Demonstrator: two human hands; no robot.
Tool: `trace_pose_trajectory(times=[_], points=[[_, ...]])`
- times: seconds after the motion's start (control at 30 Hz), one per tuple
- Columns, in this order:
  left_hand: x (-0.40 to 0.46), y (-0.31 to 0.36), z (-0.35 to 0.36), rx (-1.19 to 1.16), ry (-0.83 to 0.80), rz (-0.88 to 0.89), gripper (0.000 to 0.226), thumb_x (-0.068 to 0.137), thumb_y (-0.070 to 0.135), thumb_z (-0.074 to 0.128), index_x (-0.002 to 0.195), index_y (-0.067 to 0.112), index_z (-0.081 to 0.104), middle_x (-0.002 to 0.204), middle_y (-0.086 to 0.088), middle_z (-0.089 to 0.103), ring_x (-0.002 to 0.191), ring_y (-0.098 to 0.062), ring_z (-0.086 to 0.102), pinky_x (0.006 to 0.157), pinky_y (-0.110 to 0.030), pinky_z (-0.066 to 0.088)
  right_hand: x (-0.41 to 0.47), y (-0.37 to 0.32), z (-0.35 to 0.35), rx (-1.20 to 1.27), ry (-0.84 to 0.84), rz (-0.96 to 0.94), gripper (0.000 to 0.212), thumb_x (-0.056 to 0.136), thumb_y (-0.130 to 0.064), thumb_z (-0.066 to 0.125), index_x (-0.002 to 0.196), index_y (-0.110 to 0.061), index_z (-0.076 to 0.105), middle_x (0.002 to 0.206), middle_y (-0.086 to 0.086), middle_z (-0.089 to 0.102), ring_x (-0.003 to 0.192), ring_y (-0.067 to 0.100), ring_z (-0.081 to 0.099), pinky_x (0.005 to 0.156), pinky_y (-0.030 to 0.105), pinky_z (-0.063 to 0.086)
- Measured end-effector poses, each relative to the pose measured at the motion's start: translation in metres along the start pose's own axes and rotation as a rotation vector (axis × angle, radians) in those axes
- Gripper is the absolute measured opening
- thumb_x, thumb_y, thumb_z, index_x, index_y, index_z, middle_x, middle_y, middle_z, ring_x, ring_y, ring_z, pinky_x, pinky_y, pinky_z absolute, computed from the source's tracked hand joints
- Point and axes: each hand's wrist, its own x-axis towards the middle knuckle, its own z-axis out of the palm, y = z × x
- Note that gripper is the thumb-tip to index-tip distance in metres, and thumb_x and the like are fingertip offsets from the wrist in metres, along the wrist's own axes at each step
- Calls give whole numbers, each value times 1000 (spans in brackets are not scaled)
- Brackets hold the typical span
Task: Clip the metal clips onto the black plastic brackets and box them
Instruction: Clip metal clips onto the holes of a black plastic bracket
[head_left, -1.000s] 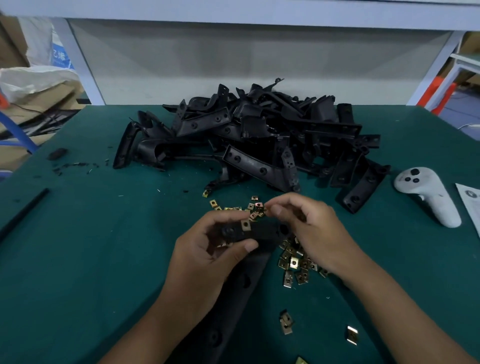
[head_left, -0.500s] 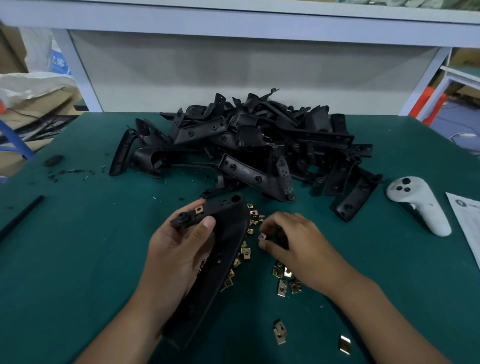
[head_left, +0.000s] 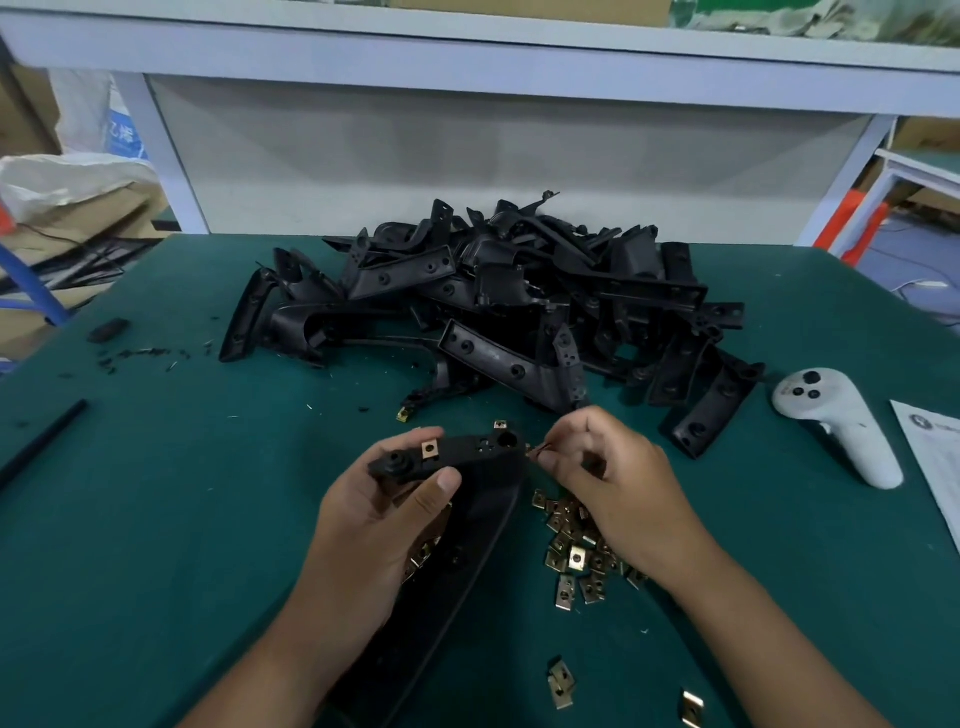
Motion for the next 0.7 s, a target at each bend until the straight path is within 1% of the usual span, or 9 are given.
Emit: trace_pose_trajectory(times=[0.1, 0.17, 0.23, 0.3, 0.37, 0.43, 0.53, 0.6, 0.7], points=[[-1, -3, 0, 5, -23, 20, 42, 74, 12, 71, 116, 10, 68, 95, -2, 79, 83, -7, 74, 69, -12, 54, 3, -2, -4, 104, 11, 70, 6, 97, -30, 68, 97, -34, 64, 88, -9, 74, 70, -1, 59, 68, 15, 40], [-2, -5, -1, 28, -28, 42, 41, 73, 14, 73, 114, 12, 70, 93, 0, 79, 81, -6, 73, 69, -12, 53, 4, -6, -8, 350, -56, 134, 10, 98, -24, 66, 107, -30, 65, 98, -4, 78, 84, 6, 66, 78, 24, 45], [-3, -4, 0, 46, -56, 49, 37, 72, 19, 77, 109, 18, 74, 98, -3, 79, 85, -8, 74, 71, -13, 54, 4, -10, -11, 566, -124, 174, 19, 97, -20, 64, 114, -27, 67, 107, 2, 78, 90, 7, 68, 78, 27, 49], [-4, -2, 1, 36, -94, 42, 36, 71, 23, 84, 106, 25, 76, 105, -8, 78, 92, -15, 75, 76, -17, 56, 4, -13, -12, 684, -145, 189, 23, 90, -23, 63, 110, -29, 74, 109, 5, 77, 90, 7, 69, 75, 26, 53], [-6, -2, 2, 24, -119, 51, 35, 71, 20, 85, 104, 25, 76, 106, -10, 77, 93, -17, 75, 78, -19, 56, 4, -16, -12, 752, -140, 210, 24, 86, -24, 65, 104, -28, 79, 104, 4, 78, 87, 6, 69, 73, 20, 55], [-8, -1, 3, 49, -141, 77, 33, 72, 20, 86, 102, 26, 75, 103, -10, 77, 92, -17, 75, 77, -18, 56, 4, -18, -12, 797, -130, 228, 21, 85, -24, 65, 99, -26, 81, 92, -1, 77, 80, 4, 67, 68, 17, 54], [-12, 1, 3, 169, -156, 124, 29, 73, 34, 88, 98, 33, 74, 97, -4, 77, 88, -13, 74, 76, -16, 54, 3, -21, -13, 819, -128, 223, 17, 86, -28, 64, 85, -26, 80, 79, -5, 70, 72, 2, 63, 60, 15, 50], [-13, 1, 2, 204, -168, 133, 27, 73, 39, 81, 99, 37, 72, 98, -1, 77, 90, -12, 73, 77, -17, 54, 3, -23, -13, 828, -134, 212, 17, 87, -28, 64, 84, -26, 80, 81, -4, 71, 74, 3, 64, 61, 15, 50], [-14, 2, 2, 198, -203, 136, 26, 75, 37, 80, 100, 35, 72, 98, 0, 77, 90, -10, 73, 77, -16, 53, 2, -23, -12, 850, -163, 186, 17, 90, -26, 63, 87, -25, 79, 96, 2, 77, 85, 8, 69, 69, 18, 54]])
